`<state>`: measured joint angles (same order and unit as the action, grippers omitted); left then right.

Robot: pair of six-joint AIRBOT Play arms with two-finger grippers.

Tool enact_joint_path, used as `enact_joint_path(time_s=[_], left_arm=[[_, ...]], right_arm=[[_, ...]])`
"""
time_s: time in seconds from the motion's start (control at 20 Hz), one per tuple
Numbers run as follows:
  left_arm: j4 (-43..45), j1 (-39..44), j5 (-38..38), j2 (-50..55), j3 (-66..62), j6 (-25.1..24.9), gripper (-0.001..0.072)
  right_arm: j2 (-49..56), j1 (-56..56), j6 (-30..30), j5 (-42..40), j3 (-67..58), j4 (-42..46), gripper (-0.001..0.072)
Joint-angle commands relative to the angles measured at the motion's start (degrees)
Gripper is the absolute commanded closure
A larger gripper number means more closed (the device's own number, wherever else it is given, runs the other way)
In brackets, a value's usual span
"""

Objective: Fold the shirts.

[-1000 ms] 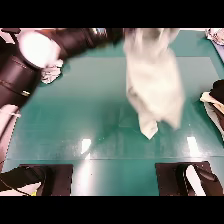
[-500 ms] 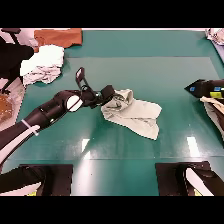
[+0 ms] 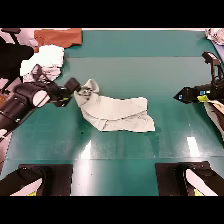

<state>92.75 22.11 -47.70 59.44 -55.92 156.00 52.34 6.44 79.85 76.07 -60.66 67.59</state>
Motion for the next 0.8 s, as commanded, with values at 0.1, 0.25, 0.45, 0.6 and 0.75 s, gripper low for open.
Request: enact_joint_path(time_s=[0.1, 0.25, 0.45, 0.6, 0.75], left_arm=[[5.46, -9.94, -5.68, -1.68, -0.35, -4.2, -0.0004], [-9.57, -9.33, -3.45, -2.19, -3.28, -34.27, -0.0004], [-25.83, -8.63, -7.1, 1.05, -3.85, -51.67, -0.0004], [-26.29, -8.63, -9.7, 6.58, -3.85, -54.31, -0.0004], [-28.33, -8.63, -12.04, 10.84, -3.85, -55.87, -0.0004]], right_arm=[[0.22, -0.28, 0.31, 0.68, 0.0, -0.04, 0.0405], [0.24, -0.28, 0.28, 0.31, 0.02, -0.09, 0.0405], [0.24, -0.31, 0.33, -1.51, 0.07, -0.57, 0.0405], [0.24, -0.31, 0.76, -0.85, 0.07, -0.55, 0.0405], [0.22, -0.28, 0.74, 0.66, 0.07, -0.52, 0.0405]])
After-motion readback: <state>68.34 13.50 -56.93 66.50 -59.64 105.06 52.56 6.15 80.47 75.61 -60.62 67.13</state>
